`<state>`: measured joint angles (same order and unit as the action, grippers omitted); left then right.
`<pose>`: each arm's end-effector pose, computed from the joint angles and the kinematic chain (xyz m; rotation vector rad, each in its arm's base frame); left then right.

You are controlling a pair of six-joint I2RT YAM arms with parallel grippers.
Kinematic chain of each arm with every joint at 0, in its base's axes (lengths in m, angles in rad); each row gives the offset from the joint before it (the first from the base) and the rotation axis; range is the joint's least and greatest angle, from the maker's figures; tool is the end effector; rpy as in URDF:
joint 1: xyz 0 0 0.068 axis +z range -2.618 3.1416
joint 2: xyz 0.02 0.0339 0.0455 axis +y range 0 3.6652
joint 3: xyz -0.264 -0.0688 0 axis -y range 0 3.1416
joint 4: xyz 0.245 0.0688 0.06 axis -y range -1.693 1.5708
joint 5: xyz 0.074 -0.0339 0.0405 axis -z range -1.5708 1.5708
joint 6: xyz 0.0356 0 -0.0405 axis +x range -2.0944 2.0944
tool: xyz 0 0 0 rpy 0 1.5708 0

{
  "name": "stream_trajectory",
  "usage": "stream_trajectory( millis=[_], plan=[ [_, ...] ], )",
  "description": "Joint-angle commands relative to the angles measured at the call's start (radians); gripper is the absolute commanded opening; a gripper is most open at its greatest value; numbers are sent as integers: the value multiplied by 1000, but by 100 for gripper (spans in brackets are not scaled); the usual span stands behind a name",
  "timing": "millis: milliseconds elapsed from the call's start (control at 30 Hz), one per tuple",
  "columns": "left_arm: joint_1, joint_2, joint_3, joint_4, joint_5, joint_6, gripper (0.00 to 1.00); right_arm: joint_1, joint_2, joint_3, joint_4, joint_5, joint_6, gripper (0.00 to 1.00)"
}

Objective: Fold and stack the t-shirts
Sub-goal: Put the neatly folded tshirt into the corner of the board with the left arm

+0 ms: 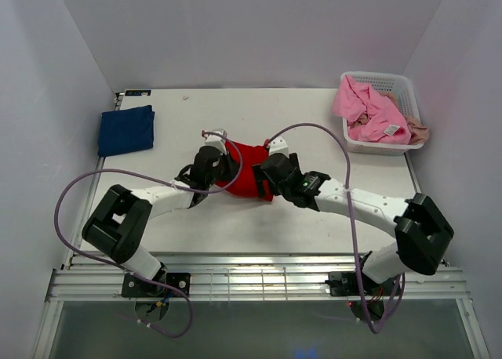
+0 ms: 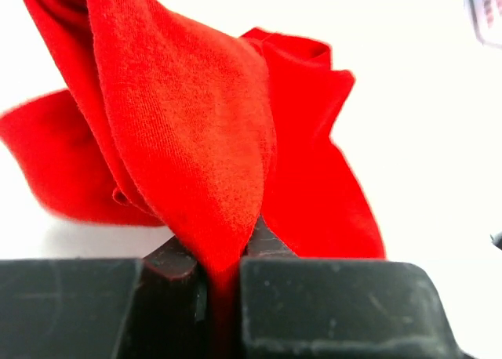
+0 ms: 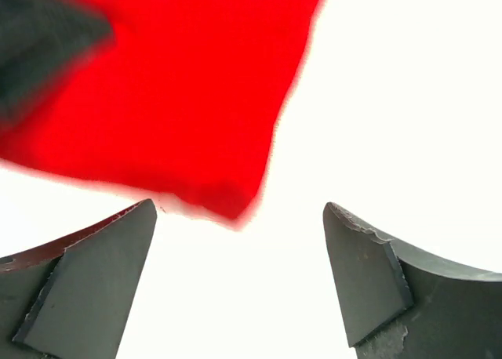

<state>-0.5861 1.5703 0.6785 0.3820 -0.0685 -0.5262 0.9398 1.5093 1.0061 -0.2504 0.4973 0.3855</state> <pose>0.2646 -0.1728 0.1711 0.0211 2.1366 -0.5994 0.2049 0.2517 0.2394 -0.3704 2.1888 0.1461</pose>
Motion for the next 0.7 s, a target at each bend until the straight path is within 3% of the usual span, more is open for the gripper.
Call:
stream_trajectory(
  millis=[0,333,667],
  plan=[
    [87,-50,117,-181,2,196,0,2,-96,-44,-44,58,-5,93],
    [253,115,392,-339,15,408,0,4,-173,-168,46,6,-20,94],
    [416,327,749,-492,52,566,0,2,-115,-247,189,-97,-48,94]
  ],
)
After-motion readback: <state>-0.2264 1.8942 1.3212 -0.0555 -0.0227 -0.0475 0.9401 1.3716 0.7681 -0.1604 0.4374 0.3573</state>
